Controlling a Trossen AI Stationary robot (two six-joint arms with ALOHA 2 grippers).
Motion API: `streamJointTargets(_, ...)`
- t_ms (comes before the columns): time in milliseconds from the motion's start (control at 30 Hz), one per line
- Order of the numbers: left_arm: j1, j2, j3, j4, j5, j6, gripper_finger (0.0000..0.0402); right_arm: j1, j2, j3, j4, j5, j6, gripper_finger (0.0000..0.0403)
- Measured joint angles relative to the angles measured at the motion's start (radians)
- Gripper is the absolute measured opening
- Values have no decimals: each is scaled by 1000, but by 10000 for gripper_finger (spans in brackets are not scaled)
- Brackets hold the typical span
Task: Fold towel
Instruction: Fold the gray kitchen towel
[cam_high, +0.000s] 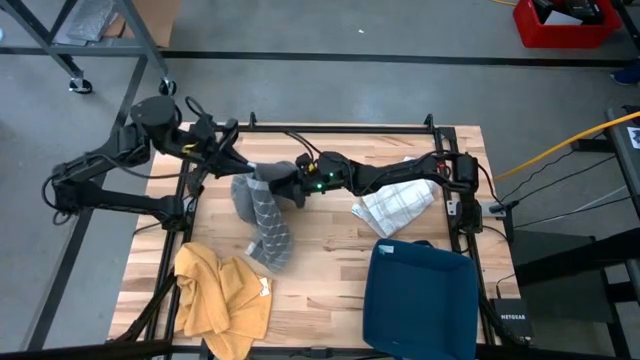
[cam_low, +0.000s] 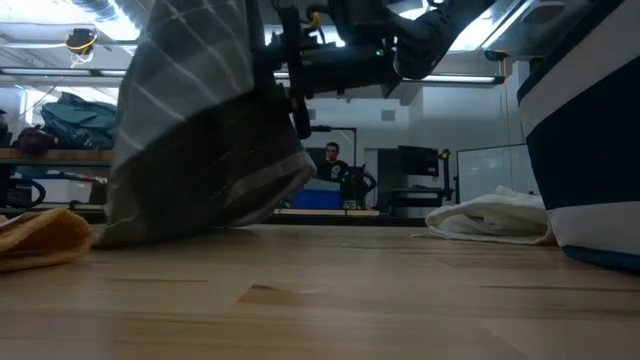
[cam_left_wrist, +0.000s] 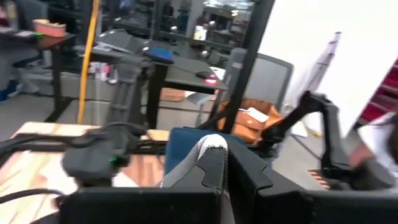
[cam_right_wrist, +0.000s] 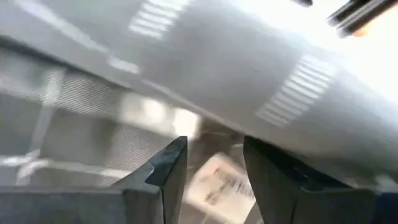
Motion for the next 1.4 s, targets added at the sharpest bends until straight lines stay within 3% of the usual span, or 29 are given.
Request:
streamJointTargets(300, -29, -15, 0, -1, 24, 36, 0, -39, 0, 0, 14, -181, 28, 163)
streamJointTargets(500, -30, -17, 0, -10, 24, 35, 0, -31, 12, 0, 44, -201, 36, 163)
streamJointTargets(800, -30, -16, 0, -9, 24, 26, 0, -10, 125, 1, 180, -186, 175, 163)
streamJointTargets(1400, -30, -16, 0, -12, 23, 27, 0, -11, 142, 1, 358, -346, 182, 163)
